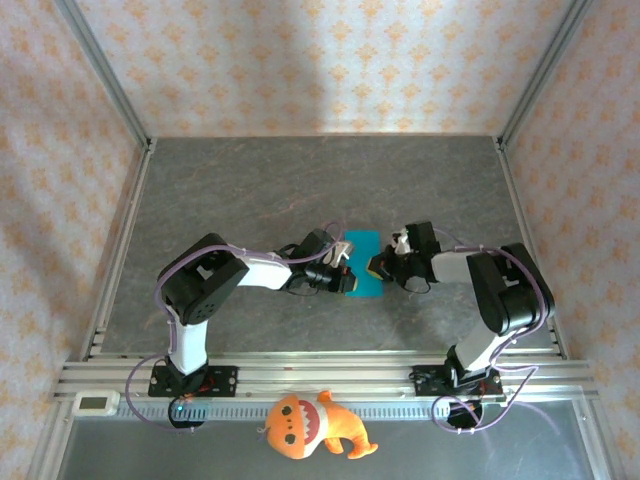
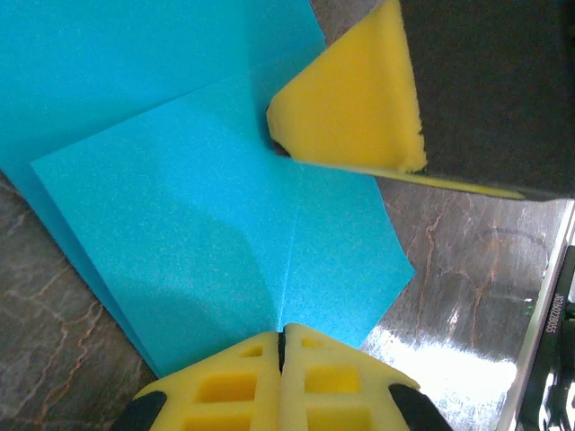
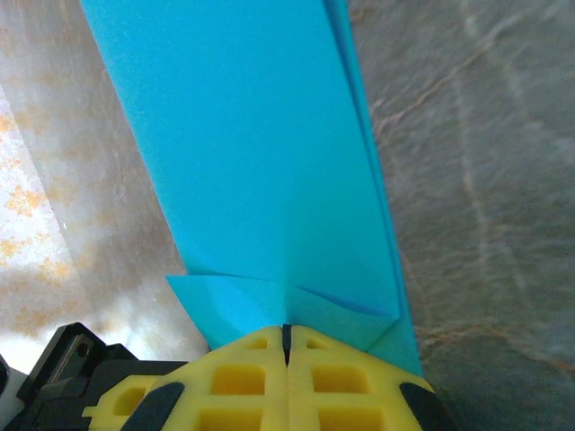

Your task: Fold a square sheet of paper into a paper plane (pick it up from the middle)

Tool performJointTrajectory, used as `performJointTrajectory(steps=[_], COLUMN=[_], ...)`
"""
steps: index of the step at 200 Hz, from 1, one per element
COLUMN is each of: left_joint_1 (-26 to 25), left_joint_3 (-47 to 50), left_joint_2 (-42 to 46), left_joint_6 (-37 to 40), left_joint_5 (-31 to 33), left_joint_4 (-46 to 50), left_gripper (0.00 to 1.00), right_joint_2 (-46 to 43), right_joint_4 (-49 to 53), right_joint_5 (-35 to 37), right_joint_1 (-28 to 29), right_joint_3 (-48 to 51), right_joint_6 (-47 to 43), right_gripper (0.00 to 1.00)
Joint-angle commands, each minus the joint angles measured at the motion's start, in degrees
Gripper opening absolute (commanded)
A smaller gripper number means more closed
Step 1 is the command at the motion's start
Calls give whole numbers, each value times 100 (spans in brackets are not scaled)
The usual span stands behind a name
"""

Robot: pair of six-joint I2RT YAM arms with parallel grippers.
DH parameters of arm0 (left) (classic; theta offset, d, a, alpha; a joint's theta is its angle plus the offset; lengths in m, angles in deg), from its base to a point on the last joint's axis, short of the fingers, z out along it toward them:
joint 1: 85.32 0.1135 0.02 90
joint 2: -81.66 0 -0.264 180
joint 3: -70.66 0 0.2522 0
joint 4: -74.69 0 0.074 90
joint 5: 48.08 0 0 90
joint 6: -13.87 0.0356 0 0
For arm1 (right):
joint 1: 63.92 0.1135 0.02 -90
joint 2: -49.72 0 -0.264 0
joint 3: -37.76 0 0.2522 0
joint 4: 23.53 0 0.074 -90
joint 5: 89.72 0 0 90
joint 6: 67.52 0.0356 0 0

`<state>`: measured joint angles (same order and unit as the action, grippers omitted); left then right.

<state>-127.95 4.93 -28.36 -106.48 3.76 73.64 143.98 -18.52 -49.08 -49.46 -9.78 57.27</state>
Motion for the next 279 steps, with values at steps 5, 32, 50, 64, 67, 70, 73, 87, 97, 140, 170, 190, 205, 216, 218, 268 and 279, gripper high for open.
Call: performJointTrajectory(steps=[5, 32, 50, 64, 67, 70, 73, 87, 97, 140, 170, 190, 205, 216, 218, 268, 279], left_joint_1=[9, 9, 9, 9, 14, 10, 9, 9, 9, 10, 9, 9, 9, 9, 9, 9, 9], left_joint_3=[363, 352, 335, 332, 334, 332, 331, 333, 347, 371, 362, 362, 370, 358, 359, 287, 274], left_joint_2=[-496, -494, -495, -486, -483, -481, -476, -476, -468, -433, -424, -385, -355, -328, -327, -275, -251], left_joint_6=[77, 81, 74, 82, 82, 82, 82, 82, 82, 64, 64, 54, 29, -7, -13, -16, -15], left_joint_5=[292, 285, 291, 292, 291, 290, 291, 295, 299, 297, 300, 308, 300, 292, 291, 264, 273], left_joint_4=[1022, 1034, 1044, 1041, 1053, 1043, 1042, 1050, 1048, 1016, 1011, 1007, 968, 932, 922, 868, 853], left_gripper=[0, 0, 0, 0, 0, 0, 0, 0, 0, 0, 0, 0, 0, 0, 0, 0, 0], right_joint_2=[127, 194, 268, 263, 260, 244, 235, 255, 249, -11, -311, -606, -796, -869, -882, -570, -483], right_joint_4=[264, 401, 557, 528, 501, 472, 457, 509, 510, 86, -8, -143, -446, -601, -632, -309, -129], right_joint_5=[610, 804, 968, 1032, 1044, 1063, 1079, 1186, 1270, 1208, 934, 665, 363, 230, 227, 421, 626], right_joint_1=[-265, -360, -380, -396, -399, -400, -412, -434, -465, -744, -813, -809, -751, -608, -575, 299, 312], right_joint_3=[-156, -306, -423, -447, -438, -429, -422, -451, -459, -161, -102, -15, 152, 236, 246, 61, 90], right_joint_6=[-172, -247, -338, -336, -326, -316, -307, -295, -291, -91, -109, 22, 270, 428, 443, 390, 329], right_gripper=[0, 0, 0, 0, 0, 0, 0, 0, 0, 0, 0, 0, 0, 0, 0, 0, 0])
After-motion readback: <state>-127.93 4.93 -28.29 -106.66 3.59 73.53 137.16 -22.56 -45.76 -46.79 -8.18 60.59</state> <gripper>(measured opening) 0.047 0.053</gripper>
